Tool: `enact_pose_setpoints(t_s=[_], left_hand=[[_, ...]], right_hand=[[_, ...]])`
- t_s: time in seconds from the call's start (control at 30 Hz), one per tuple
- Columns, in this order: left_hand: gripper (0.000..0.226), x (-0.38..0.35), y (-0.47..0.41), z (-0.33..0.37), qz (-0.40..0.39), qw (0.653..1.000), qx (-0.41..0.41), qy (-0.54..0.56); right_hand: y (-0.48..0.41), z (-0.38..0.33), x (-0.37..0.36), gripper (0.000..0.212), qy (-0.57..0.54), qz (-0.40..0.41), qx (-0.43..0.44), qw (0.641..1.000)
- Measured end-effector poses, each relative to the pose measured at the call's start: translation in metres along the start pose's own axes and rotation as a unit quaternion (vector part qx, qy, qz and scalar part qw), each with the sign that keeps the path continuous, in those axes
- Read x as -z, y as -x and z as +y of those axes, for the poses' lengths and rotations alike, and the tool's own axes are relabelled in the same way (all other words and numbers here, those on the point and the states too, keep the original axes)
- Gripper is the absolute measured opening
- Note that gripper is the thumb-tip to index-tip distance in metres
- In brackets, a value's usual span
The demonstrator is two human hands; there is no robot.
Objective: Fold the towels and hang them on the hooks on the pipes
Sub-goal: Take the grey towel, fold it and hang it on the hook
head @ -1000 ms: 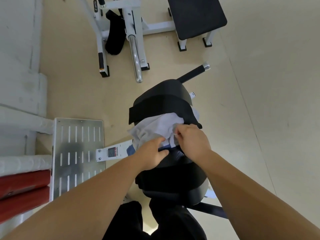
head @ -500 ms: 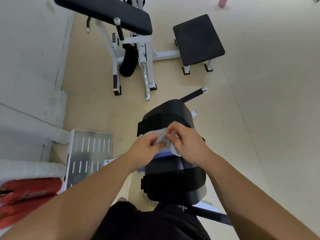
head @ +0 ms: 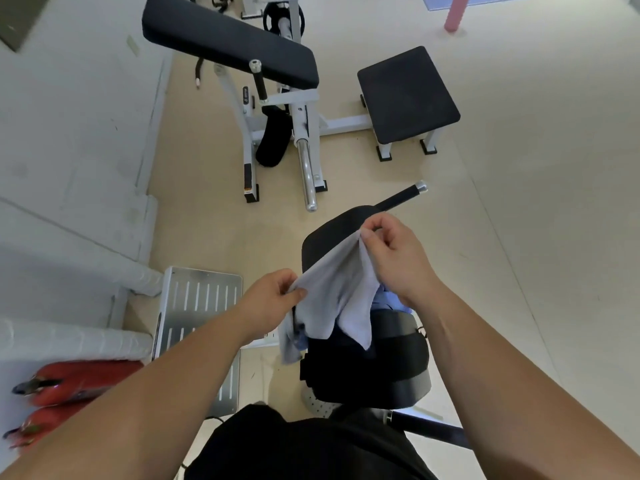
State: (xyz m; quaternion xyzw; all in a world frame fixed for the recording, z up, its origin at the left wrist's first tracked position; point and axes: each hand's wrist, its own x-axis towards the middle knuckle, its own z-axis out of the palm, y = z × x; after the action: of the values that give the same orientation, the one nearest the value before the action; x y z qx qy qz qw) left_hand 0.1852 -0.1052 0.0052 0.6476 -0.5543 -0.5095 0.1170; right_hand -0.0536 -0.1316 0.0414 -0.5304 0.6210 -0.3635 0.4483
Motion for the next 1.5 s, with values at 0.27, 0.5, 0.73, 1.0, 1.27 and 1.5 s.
enact_pose_setpoints(t_s=[0.27, 0.5, 0.73, 1.0, 1.27, 1.5], left_hand=[[0.017, -0.009, 0.002, -0.003, 0.095, 0.994, -0.008, 0.059], [0.014, 0.042, 0.029, -0.020, 0.161, 0.978, -0.075, -0.111], [0.013, 0.081, 0.055, -0.076, 0.198, 0.963, 0.059, -0.174], [0.026, 0.124, 0.079, -0.127, 0.280, 0.954, 0.102, -0.031], [0.015, 0.149, 0.115, -0.171, 0.255, 0.952, 0.154, 0.069], [0.011, 0.141, 0.143, -0.144, 0.215, 0.965, 0.078, 0.125]], right_hand=[[0.014, 0.019, 0.001, 0.014, 0.003, 0.034, -0.030, 0.999], [0.014, -0.016, -0.020, 0.011, 0.020, 0.065, 0.047, 0.997], [0.026, -0.055, -0.063, 0.011, 0.014, 0.056, 0.094, 0.994], [0.031, -0.098, -0.072, 0.010, -0.017, 0.188, 0.131, 0.973], [0.036, -0.067, -0.096, 0.010, 0.135, 0.072, 0.043, 0.987], [0.071, -0.054, -0.178, 0.021, 0.126, -0.140, 0.026, 0.982]])
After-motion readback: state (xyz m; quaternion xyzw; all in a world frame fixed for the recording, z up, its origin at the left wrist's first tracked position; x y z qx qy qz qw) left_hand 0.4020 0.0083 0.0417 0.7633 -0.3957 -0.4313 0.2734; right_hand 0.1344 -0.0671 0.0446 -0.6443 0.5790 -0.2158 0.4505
